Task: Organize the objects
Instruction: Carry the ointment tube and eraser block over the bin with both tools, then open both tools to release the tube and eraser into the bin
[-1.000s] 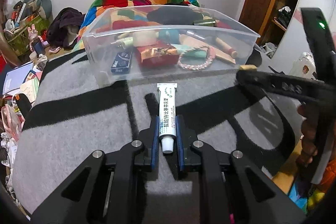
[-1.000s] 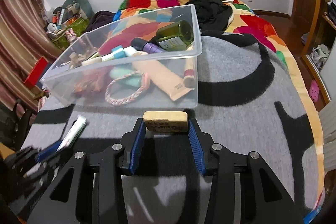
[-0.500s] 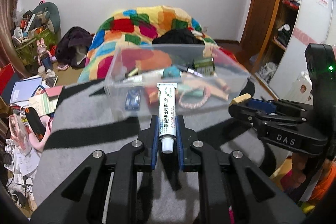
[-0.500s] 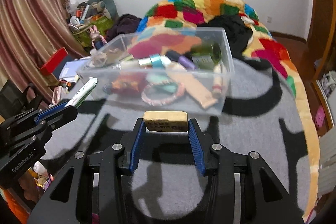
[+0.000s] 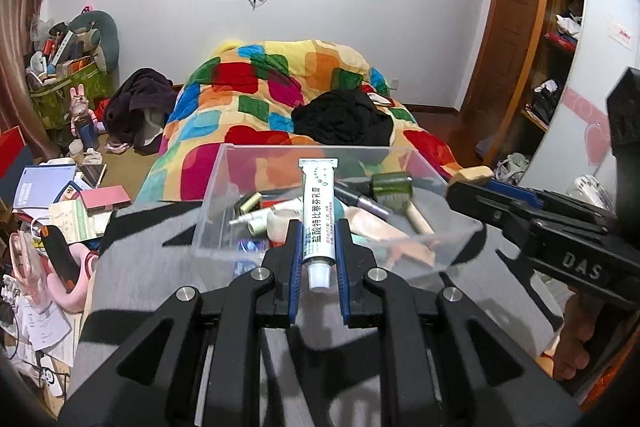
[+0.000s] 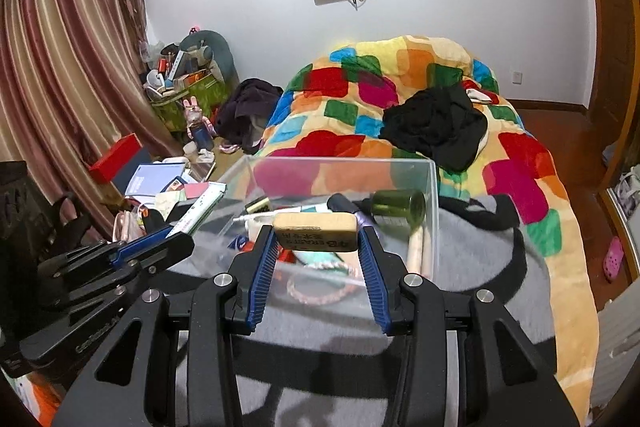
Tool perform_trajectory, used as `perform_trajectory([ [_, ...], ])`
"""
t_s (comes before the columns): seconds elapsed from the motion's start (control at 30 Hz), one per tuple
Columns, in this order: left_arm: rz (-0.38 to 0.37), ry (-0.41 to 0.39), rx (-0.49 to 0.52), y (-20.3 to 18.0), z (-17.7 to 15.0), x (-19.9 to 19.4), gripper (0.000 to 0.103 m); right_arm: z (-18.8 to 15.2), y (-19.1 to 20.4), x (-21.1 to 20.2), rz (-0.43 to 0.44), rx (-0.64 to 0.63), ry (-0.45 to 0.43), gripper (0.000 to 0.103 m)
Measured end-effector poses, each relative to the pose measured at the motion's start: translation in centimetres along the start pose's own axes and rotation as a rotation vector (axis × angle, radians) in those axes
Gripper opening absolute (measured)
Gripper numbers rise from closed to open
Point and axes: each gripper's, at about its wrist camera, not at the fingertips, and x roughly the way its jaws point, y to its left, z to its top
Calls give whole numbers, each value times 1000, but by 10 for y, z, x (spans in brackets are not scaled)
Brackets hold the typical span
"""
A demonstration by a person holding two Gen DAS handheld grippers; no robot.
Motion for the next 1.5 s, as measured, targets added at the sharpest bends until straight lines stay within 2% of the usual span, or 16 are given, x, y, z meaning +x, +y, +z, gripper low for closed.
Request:
perform_trajectory([
  [0.3,25,63,-33,16,16,39,15,5,-15,31,-11,35,62,38],
  [0.47,23,113,-54,23,16,60,15,8,-25,54,-15,55,112,38],
  [0.77,-3,156,-71,26,12,77,15,6,-28,88,-39,39,187,39],
  [0.93,-6,151,-69,24,12,76,15,4,-25,90,-47,6,206,41],
  [1.0,-8,148,-68,24,12,74,15,4,-25,88,-39,4,209,45],
  [1.23,4,112,-51,21,8,59,16,4,-22,70,-24,-26,177,46],
  [1.43,13,51,-49,21,0,35,40,2,-15,42,-1,-72,115,47],
  [1.5,19,27,-36,18,-4,25,50,1,-14,32,1,-80,85,54],
])
